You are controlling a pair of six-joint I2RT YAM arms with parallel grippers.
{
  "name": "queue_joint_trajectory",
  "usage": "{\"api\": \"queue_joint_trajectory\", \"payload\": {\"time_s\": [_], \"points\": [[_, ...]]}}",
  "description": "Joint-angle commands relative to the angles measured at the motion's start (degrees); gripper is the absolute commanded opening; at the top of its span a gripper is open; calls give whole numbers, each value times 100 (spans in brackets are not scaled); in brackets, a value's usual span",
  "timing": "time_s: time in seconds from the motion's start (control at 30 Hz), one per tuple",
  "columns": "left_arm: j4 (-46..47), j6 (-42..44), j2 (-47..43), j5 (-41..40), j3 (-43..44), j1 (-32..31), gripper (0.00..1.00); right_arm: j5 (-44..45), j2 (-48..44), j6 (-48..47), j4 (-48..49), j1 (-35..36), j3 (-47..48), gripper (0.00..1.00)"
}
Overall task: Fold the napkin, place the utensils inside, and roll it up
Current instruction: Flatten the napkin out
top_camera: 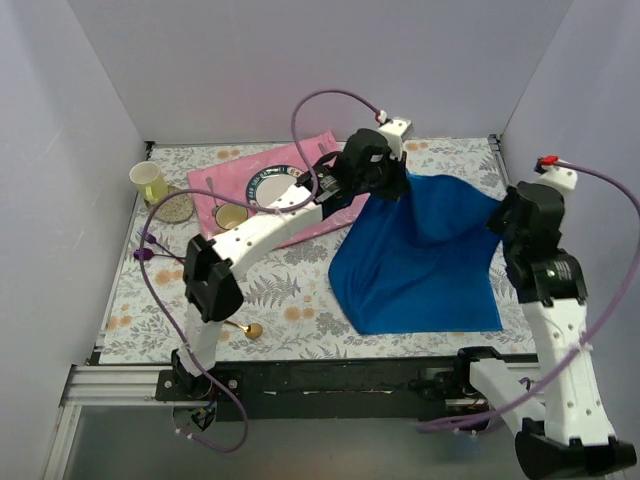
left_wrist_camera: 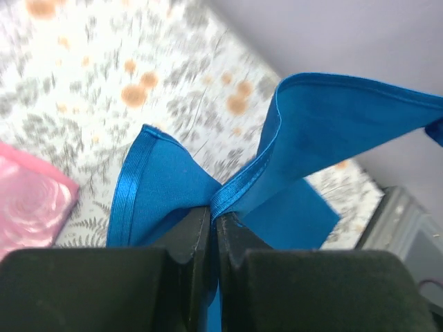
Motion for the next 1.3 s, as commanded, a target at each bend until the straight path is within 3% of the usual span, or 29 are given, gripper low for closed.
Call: {"api": "queue_joint_trajectory", "payload": {"time_s": [0.0, 0.17, 0.37, 0.53, 0.63, 0.77, 0.87, 1.13, 1.2, 1.27], "points": [[-52, 231, -1308, 74, -18, -157, 0, 129, -773, -695, -308, -17, 1033, 1], [123, -85, -2460, 556, -158, -324, 0, -1309, -1310, -1135, -220, -26, 2150, 1], [870, -375, -3655, 1023, -923, -843, 0, -2173, -1758, -1100, -141, -9, 2942, 1], [932, -543, -3736, 1006, -933, -913, 0, -2175, -1908, -960, -132, -114, 3302, 1], [1002, -482, -3543, 804, -906, -913, 0, -1641, -1874, -915, -193, -167, 3346, 1], [443, -463, -2745, -343, -354, -913, 0, 517, -1452, -784, -763, -167, 3102, 1], [-181, -455, -1726, -1084, 209, -817, 1, 1321, -987, -704, -984, -158, 2462, 1], [-868, -1024, 840, -1202, 1104, 79, 0, 2043, 585, -1072, -467, -158, 905, 1], [-1379, -1219, 1568, -1139, 1823, 359, 9, 2290, 850, -1118, -212, -132, 789, 1], [-1571, -1132, 1783, -1498, 1993, 466, 32, 2430, 1228, -1170, 51, -62, 675, 1]]}}
